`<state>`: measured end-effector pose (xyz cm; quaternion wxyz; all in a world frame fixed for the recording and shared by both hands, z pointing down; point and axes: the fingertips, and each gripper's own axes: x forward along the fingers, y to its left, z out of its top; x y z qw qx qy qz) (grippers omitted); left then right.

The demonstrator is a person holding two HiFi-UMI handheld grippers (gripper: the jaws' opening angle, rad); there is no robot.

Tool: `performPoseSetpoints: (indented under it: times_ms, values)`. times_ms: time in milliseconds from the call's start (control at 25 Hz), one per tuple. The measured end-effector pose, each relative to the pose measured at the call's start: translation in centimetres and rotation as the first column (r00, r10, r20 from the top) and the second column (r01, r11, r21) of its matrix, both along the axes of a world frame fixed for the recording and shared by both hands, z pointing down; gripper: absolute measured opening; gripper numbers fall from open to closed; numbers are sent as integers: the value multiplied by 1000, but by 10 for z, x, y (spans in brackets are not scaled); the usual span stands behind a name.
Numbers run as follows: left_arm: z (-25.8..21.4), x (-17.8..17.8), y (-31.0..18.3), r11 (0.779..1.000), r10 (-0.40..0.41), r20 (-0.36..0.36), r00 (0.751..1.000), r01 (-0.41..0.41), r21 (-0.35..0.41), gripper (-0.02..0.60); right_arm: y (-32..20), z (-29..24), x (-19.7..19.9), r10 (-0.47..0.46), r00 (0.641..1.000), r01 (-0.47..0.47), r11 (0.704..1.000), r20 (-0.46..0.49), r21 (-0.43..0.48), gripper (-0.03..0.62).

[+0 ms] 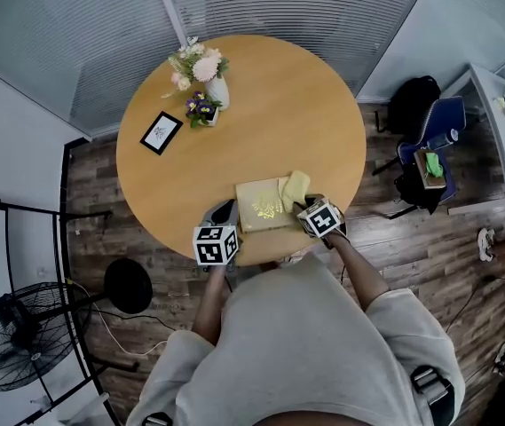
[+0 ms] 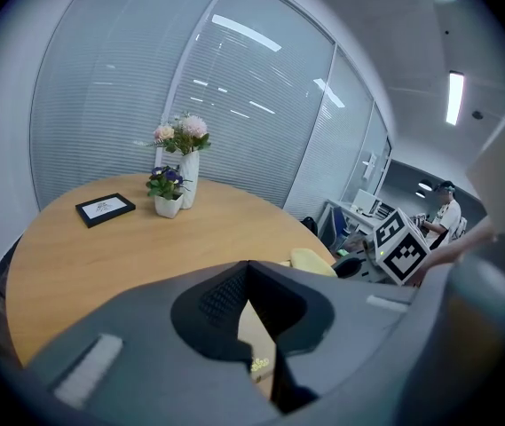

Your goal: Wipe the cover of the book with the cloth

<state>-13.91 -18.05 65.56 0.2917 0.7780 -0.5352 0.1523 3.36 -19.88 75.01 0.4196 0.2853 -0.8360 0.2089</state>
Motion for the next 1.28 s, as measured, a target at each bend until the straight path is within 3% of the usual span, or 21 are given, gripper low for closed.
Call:
performPoseSetpoints:
  times_ms: [840,1280]
  values:
    - [-2,3,0,1000,17,-6,1000,-16,5,6,-6,-9,41,83,995,-80,995,-51,59,60]
    - [1,-1,8,1000,4,-9,1000,-4,-4,6,-5,-65,-1,5,999,-10,987,32,162,60]
